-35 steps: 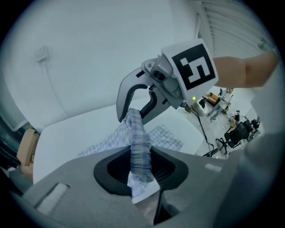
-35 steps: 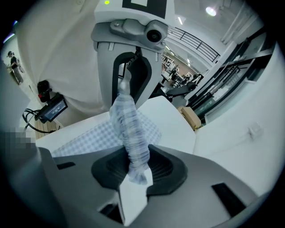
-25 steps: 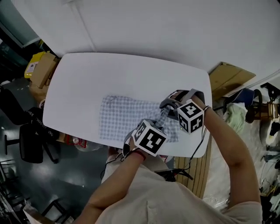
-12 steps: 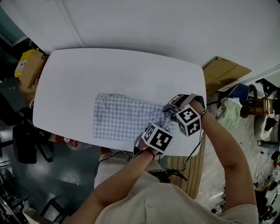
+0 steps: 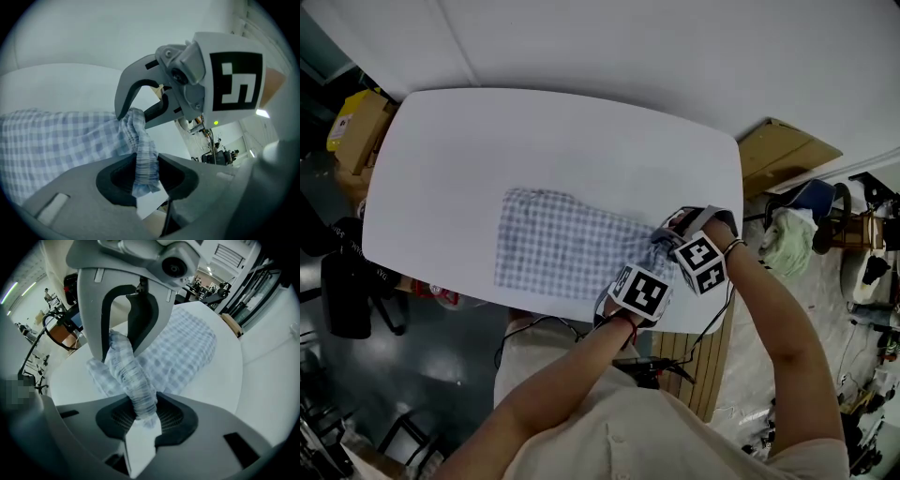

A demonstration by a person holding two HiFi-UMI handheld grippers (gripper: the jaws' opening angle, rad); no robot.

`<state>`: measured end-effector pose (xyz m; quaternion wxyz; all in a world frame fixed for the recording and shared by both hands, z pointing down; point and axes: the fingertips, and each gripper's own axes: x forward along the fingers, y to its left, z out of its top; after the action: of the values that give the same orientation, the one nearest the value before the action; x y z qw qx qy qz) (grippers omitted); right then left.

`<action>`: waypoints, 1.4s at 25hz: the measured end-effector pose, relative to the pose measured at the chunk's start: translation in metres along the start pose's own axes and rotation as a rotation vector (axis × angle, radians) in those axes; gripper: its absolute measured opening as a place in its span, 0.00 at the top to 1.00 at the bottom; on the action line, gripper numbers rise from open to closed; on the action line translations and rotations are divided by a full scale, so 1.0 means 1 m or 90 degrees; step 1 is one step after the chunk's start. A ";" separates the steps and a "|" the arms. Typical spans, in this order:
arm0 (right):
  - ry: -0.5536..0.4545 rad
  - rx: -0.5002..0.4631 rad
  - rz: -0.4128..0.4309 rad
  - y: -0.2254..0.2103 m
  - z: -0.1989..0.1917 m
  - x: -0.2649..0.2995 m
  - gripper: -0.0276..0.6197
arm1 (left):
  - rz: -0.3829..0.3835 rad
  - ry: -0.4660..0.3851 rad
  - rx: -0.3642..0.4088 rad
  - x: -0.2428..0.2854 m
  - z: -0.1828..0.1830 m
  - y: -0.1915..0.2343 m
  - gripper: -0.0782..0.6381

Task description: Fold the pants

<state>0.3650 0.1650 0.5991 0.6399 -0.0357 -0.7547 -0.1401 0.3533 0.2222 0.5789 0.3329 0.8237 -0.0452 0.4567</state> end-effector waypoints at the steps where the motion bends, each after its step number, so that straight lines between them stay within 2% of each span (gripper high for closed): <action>1: 0.001 -0.002 0.002 0.002 0.000 0.002 0.78 | -0.009 -0.001 -0.006 0.002 -0.002 -0.001 0.73; 4: 0.003 -0.002 0.016 0.009 0.000 0.002 0.76 | -0.038 -0.005 -0.013 0.007 -0.006 -0.010 0.67; 6: 0.003 0.004 0.026 0.013 -0.001 -0.003 0.69 | -0.056 -0.013 -0.010 0.007 -0.006 -0.018 0.63; 10: 0.022 0.009 0.049 0.030 -0.010 -0.014 0.64 | -0.078 -0.027 0.034 0.008 -0.005 -0.036 0.57; 14: 0.048 0.030 0.061 0.051 -0.018 -0.027 0.63 | -0.099 -0.035 0.085 0.009 -0.006 -0.059 0.57; 19: 0.065 0.088 0.056 0.074 -0.030 -0.044 0.63 | -0.136 0.004 0.133 0.008 -0.021 -0.092 0.57; 23: 0.062 0.123 0.043 0.084 -0.024 -0.050 0.63 | -0.157 0.013 0.164 0.007 -0.033 -0.111 0.57; 31: 0.060 0.165 0.007 0.066 -0.002 -0.053 0.65 | -0.131 -0.004 0.162 -0.014 -0.037 -0.092 0.57; 35: 0.056 0.168 -0.003 0.051 0.007 -0.051 0.66 | -0.079 -0.019 0.151 -0.033 -0.036 -0.061 0.57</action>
<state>0.3791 0.2220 0.5564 0.6713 0.0569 -0.7377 -0.0428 0.3318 0.2831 0.5351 0.2601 0.8652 0.0552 0.4251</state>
